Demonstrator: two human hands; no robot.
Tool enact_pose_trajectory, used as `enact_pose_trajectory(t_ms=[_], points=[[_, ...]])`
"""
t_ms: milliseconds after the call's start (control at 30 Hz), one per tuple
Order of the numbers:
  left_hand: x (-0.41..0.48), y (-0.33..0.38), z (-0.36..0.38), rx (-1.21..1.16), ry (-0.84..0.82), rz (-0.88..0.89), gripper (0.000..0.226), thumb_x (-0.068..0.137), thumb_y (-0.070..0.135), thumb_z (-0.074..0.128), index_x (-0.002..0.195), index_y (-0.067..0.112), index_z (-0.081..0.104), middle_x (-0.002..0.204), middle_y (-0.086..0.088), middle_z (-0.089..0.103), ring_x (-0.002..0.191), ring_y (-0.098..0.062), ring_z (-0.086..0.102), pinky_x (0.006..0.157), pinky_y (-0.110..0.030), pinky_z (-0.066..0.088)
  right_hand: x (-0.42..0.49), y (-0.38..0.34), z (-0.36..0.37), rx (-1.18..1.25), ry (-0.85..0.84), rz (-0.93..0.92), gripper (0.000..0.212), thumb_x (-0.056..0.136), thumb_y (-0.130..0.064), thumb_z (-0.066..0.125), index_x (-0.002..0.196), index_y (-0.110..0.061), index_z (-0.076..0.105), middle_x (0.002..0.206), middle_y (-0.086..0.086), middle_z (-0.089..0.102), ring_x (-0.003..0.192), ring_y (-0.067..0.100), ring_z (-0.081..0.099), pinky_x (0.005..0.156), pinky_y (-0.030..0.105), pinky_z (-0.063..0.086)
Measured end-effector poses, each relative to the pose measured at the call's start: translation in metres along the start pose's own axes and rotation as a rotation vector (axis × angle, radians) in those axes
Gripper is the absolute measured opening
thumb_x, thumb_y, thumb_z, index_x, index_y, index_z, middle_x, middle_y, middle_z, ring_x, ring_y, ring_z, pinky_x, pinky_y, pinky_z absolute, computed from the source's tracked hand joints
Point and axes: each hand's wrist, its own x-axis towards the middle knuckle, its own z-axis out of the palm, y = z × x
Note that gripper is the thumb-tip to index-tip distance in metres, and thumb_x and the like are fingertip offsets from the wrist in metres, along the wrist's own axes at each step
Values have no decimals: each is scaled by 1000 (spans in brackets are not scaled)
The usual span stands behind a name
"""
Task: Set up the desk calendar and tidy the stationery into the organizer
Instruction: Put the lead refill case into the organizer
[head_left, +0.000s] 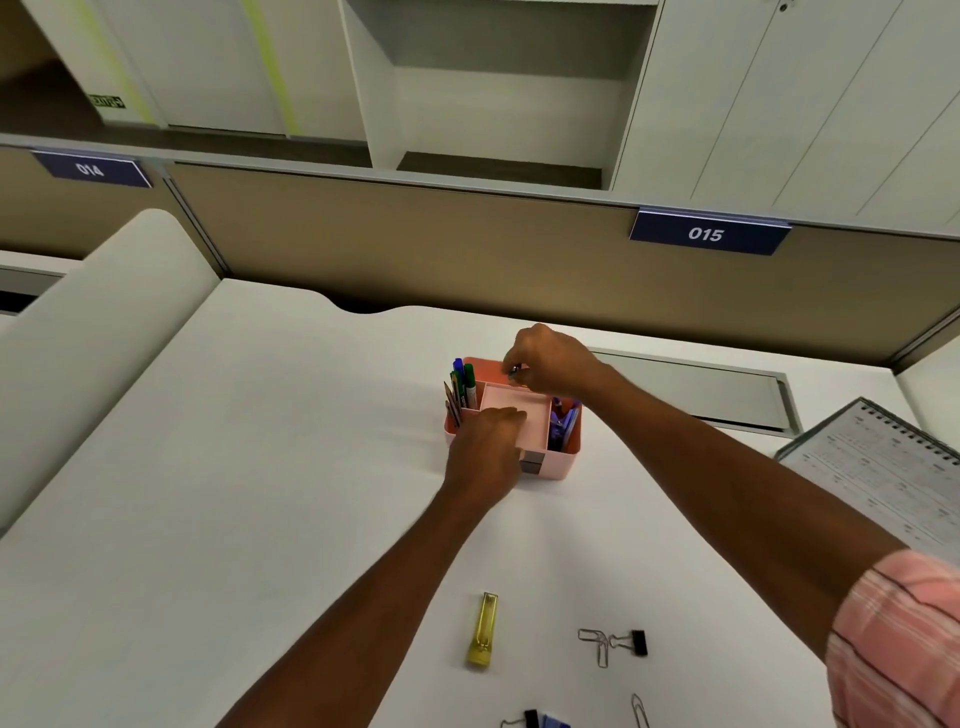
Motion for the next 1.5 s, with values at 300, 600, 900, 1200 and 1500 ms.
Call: enact_pose_trajectory(t_ms=[300,600,900,1200,1500], points=[[6,-2,6,163,-58,1,62,100,26,67,154,16,40,154,-6,48,139,-25,46,118,-38,38,17,-7,1,-447,-174,-114,25,101,-31,54,121,-31,70,135,10,54,126,29,48,91,41,44],[7,-7,6,244,-22,95,64,98,30,69,155,19,42,155,-3,49,140,-25,46,117,-39,40,15,-10,1,-482,-274,-103,46,98,-28,62,140,-44,54,162,11,32,150,33,26,113,53,35],[-15,-18,10,-22,173,190,47,99,26,69,144,18,61,152,0,57,141,-19,50,118,-33,37,0,-14,-19,-203,-128,-49,58,92,-14,64,145,-35,52,163,8,34,150,30,29,115,50,32],[-109,-52,55,-296,165,-106,12,98,40,65,107,32,67,103,11,64,94,-9,66,77,-24,56,-108,-38,9,135,265,0,35,88,-2,64,119,-13,73,120,10,71,111,28,64,91,44,57],[-156,-61,91,-100,-127,-289,52,83,50,79,118,24,50,115,3,57,104,-21,63,77,-30,51,-234,-84,105,407,61,151,29,96,-23,64,125,-26,68,122,-3,65,115,15,56,92,30,52]])
